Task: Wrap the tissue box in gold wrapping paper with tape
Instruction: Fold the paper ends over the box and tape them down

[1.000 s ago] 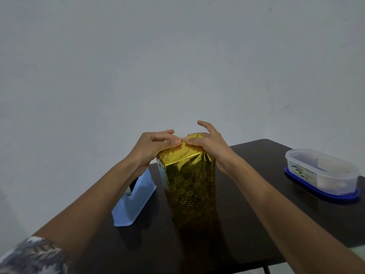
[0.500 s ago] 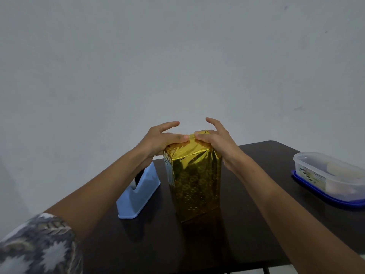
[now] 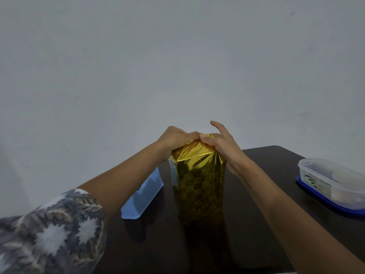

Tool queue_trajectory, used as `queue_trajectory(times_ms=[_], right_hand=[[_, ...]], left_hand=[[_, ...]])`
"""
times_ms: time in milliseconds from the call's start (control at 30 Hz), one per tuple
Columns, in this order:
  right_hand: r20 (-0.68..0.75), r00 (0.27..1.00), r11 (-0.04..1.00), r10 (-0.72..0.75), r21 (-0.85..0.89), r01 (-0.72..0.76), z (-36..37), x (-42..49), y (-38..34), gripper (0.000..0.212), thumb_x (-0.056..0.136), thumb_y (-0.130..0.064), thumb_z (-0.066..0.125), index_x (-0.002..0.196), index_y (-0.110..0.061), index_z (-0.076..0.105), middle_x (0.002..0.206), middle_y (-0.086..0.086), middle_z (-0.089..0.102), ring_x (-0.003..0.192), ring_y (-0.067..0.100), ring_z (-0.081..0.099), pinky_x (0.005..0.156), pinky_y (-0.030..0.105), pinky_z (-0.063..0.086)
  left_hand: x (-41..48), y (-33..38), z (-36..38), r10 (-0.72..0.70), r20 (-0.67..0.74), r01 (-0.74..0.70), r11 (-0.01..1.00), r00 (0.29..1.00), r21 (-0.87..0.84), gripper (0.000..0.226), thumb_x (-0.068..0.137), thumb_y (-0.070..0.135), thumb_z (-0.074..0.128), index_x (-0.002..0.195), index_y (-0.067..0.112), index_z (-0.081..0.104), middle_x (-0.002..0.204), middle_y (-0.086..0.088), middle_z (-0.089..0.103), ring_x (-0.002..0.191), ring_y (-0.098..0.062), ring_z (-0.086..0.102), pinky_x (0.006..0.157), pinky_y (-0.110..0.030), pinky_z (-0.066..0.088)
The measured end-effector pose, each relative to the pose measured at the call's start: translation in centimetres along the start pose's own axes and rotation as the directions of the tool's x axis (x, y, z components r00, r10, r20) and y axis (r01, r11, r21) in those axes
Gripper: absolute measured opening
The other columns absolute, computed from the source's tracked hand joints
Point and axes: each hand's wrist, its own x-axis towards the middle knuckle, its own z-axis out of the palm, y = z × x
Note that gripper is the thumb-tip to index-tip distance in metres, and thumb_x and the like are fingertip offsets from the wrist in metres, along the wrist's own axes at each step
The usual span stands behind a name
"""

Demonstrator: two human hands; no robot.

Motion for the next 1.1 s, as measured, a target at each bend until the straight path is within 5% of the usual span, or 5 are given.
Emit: queue_trajectory(times_ms=[233,533,767,900,1100], right_hand=[[-0.032,0.999,0.997,0.029,0.073,-0.027,0.3,0.0,0.0,0.063,0.09,-0.018,0.062,0.142,-0.028,0.029,0.119,0.002,0.051,0.093,0.016,0.062,0.09,0.034,0.052],[-0.034,0.999,0.999,0.022,0.027,-0.021,0.3,-0.1,-0.1,0.064,0.088,-0.02,0.063,0.141,-0.032,0.029,0.132,0.008,0.048,0.106,0.022,0.06,0.09,0.034,0.053],[-0.072,0.996,0.998,0.044,0.057,-0.04,0.9,0.2,-0.1,0.064,0.087,-0.016,0.064,0.141,-0.027,0.032,0.121,0.007,0.056,0.103,0.023,0.062,0.096,0.042,0.05],[-0.076,0.996,0.997,0.054,0.052,-0.051,0.7,0.3,-0.2,0.063,0.087,-0.015,0.064,0.14,-0.028,0.032,0.119,0.004,0.052,0.109,0.024,0.057,0.098,0.042,0.048],[-0.086,0.995,0.997,0.054,0.052,-0.05,0.8,0.5,0.1,0.064,0.085,-0.017,0.066,0.138,-0.031,0.034,0.125,0.006,0.053,0.113,0.026,0.055,0.1,0.044,0.046]], left_hand=[[0.1,-1.5,-2.3,-0.041,0.206,0.094,0.963,0.978,-0.253,0.048,0.087,0.05,0.056,0.113,0.011,0.065,0.101,-0.009,0.067,0.086,-0.019,0.065,0.069,-0.028,0.054],[0.4,-1.2,-0.2,-0.001,-0.026,-0.001,0.997,1.0,-0.078,0.041,0.074,0.044,0.074,0.094,0.009,0.066,0.085,-0.004,0.066,0.075,-0.015,0.063,0.059,-0.022,0.049],[0.8,-2.1,-1.6,-0.096,0.12,0.129,0.945,0.988,-0.302,0.048,0.068,0.044,0.078,0.101,0.01,0.07,0.099,-0.008,0.071,0.089,-0.023,0.067,0.08,-0.035,0.055],[0.9,-1.6,-1.0,-0.143,0.012,0.142,0.96,0.99,-0.24,0.017,0.083,0.024,0.069,0.09,0.009,0.063,0.082,-0.007,0.061,0.072,-0.018,0.059,0.062,-0.027,0.049],[1.2,-1.4,-1.3,-0.146,0.087,0.164,0.946,0.986,-0.279,0.019,0.079,0.024,0.074,0.088,0.011,0.064,0.08,-0.007,0.064,0.066,-0.018,0.061,0.047,-0.023,0.051]])
